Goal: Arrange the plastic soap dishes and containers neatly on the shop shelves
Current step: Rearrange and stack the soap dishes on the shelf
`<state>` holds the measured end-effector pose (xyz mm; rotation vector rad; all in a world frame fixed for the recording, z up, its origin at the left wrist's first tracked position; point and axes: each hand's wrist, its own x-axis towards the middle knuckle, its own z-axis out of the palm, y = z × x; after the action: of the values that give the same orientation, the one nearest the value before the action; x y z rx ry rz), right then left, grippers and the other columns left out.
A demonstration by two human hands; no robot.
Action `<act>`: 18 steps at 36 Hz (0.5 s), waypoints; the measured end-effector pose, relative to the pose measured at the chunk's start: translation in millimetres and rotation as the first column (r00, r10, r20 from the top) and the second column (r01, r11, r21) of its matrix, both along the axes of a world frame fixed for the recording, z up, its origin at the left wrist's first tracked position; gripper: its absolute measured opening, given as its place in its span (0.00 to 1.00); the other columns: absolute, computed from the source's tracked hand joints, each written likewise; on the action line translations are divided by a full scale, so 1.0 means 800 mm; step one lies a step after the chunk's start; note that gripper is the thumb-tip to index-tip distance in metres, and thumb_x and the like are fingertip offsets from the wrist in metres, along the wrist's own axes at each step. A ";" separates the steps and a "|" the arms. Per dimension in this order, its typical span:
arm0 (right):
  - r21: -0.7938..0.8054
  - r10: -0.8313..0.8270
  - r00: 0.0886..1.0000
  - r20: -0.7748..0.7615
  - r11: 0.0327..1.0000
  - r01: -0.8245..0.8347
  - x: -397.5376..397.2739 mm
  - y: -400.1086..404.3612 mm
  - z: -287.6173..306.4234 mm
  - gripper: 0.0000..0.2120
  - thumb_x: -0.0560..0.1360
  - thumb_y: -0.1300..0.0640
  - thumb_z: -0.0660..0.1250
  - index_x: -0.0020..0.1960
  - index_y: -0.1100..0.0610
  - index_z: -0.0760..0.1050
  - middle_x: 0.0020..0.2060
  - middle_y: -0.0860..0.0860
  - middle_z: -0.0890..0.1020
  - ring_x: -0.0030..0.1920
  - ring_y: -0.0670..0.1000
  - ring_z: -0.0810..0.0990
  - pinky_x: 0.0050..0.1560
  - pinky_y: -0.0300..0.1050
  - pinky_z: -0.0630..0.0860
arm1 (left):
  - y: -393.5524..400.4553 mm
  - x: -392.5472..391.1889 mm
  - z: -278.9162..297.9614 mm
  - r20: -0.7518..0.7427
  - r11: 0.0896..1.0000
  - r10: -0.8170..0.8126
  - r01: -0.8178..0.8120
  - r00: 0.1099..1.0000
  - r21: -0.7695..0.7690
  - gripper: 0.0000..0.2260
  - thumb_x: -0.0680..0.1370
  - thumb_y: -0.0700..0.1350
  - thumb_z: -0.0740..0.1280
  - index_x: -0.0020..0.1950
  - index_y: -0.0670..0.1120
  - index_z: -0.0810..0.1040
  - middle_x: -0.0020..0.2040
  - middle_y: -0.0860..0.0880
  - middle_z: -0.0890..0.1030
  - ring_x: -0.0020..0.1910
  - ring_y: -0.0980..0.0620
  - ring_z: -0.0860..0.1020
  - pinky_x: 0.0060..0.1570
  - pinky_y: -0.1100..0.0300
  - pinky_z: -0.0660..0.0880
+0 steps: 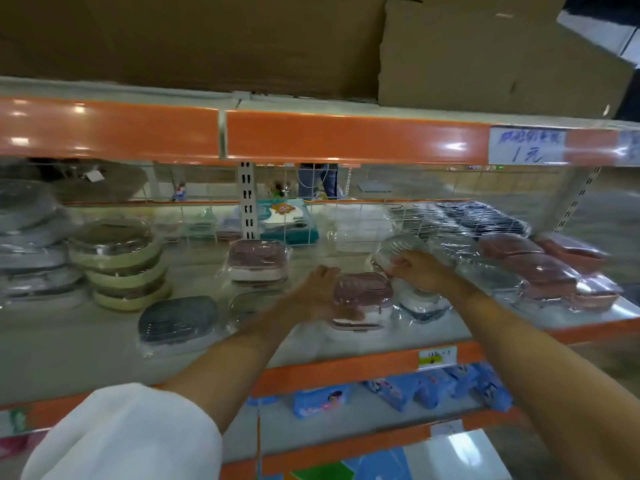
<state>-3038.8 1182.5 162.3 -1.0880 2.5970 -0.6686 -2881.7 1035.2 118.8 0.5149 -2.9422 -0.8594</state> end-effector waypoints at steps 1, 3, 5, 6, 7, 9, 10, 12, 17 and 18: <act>0.003 0.010 1.000 0.006 1.000 -0.010 -0.002 0.002 0.000 0.18 0.79 0.62 0.64 0.63 0.74 0.70 0.63 0.70 0.72 0.65 0.65 0.71 0.52 0.41 0.68 | 0.004 -0.005 -0.001 0.042 1.000 -0.010 0.011 0.999 -0.021 0.49 0.68 0.61 0.74 0.78 0.44 0.51 0.74 0.44 0.56 0.74 0.44 0.56 0.71 0.49 0.60; -0.008 0.022 1.000 0.016 1.000 -0.022 -0.005 0.003 0.001 0.19 0.79 0.63 0.64 0.64 0.75 0.69 0.64 0.71 0.72 0.65 0.65 0.71 0.54 0.42 0.68 | 0.009 -0.014 -0.005 0.087 0.998 0.001 0.005 0.996 -0.066 0.51 0.67 0.60 0.75 0.78 0.44 0.49 0.74 0.43 0.55 0.73 0.42 0.55 0.70 0.47 0.61; -0.020 0.039 0.998 0.044 0.999 -0.039 -0.010 0.001 0.000 0.18 0.80 0.62 0.63 0.63 0.74 0.71 0.61 0.69 0.75 0.63 0.65 0.73 0.45 0.32 0.71 | 0.012 -0.020 -0.009 0.071 0.995 0.043 -0.036 0.997 -0.090 0.50 0.67 0.59 0.76 0.77 0.43 0.51 0.72 0.42 0.57 0.71 0.41 0.58 0.69 0.46 0.63; -0.027 0.045 0.998 0.044 0.999 -0.044 -0.011 -0.001 -0.002 0.16 0.80 0.61 0.63 0.61 0.72 0.73 0.59 0.66 0.77 0.61 0.63 0.75 0.42 0.28 0.69 | 0.012 -0.022 -0.011 0.047 0.993 0.068 -0.063 0.997 -0.098 0.49 0.66 0.59 0.76 0.76 0.43 0.54 0.70 0.42 0.59 0.70 0.41 0.60 0.68 0.46 0.64; -0.037 0.053 0.998 0.038 0.998 -0.051 -0.013 -0.003 -0.003 0.14 0.80 0.60 0.63 0.59 0.70 0.75 0.55 0.64 0.79 0.57 0.60 0.77 0.38 0.25 0.66 | 0.012 -0.021 -0.011 0.018 0.990 0.091 -0.088 0.996 -0.109 0.47 0.66 0.59 0.77 0.75 0.42 0.57 0.69 0.43 0.61 0.69 0.42 0.61 0.68 0.48 0.64; -0.071 0.086 0.996 0.037 0.994 -0.083 -0.016 -0.013 -0.007 0.11 0.79 0.58 0.64 0.54 0.66 0.77 0.50 0.59 0.80 0.50 0.54 0.77 0.38 0.29 0.67 | 0.008 -0.016 -0.011 -0.052 0.981 0.147 -0.153 0.988 -0.117 0.45 0.65 0.59 0.77 0.72 0.42 0.61 0.66 0.44 0.63 0.67 0.43 0.64 0.66 0.51 0.65; -0.075 0.100 0.995 0.030 0.992 -0.097 -0.016 -0.019 -0.008 0.11 0.79 0.57 0.64 0.55 0.64 0.77 0.50 0.57 0.80 0.49 0.52 0.76 0.42 0.34 0.68 | 0.003 -0.012 -0.010 -0.086 0.978 0.177 -0.185 0.980 -0.100 0.45 0.63 0.61 0.77 0.72 0.42 0.62 0.66 0.44 0.64 0.66 0.44 0.64 0.66 0.53 0.65; -0.056 0.116 0.993 0.018 0.992 -0.115 -0.011 -0.031 -0.008 0.12 0.80 0.54 0.64 0.57 0.62 0.77 0.49 0.54 0.79 0.49 0.51 0.75 0.47 0.40 0.67 | -0.008 0.001 -0.002 -0.141 0.970 0.225 -0.236 0.964 -0.063 0.48 0.61 0.64 0.76 0.72 0.42 0.63 0.66 0.44 0.64 0.67 0.44 0.64 0.67 0.53 0.64; -0.020 0.188 0.982 -0.019 0.982 -0.189 0.011 -0.070 -0.001 0.14 0.81 0.54 0.60 0.59 0.63 0.75 0.54 0.58 0.79 0.53 0.55 0.76 0.46 0.41 0.64 | -0.054 0.040 0.021 -0.192 0.918 0.350 -0.376 0.917 -0.124 0.44 0.64 0.58 0.78 0.72 0.44 0.61 0.69 0.45 0.63 0.69 0.45 0.61 0.69 0.50 0.63; -0.015 0.207 0.978 -0.028 0.978 -0.207 0.016 -0.077 -0.002 0.14 0.81 0.54 0.60 0.58 0.64 0.75 0.55 0.58 0.79 0.54 0.55 0.76 0.46 0.41 0.64 | -0.064 0.047 0.023 -0.202 0.900 0.384 -0.414 0.901 -0.135 0.45 0.64 0.57 0.78 0.72 0.44 0.61 0.69 0.45 0.63 0.70 0.45 0.61 0.69 0.51 0.62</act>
<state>-3026.4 1120.5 161.1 -1.3581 2.4569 -0.6339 -2843.9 983.8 137.4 0.9398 -2.5816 -0.5574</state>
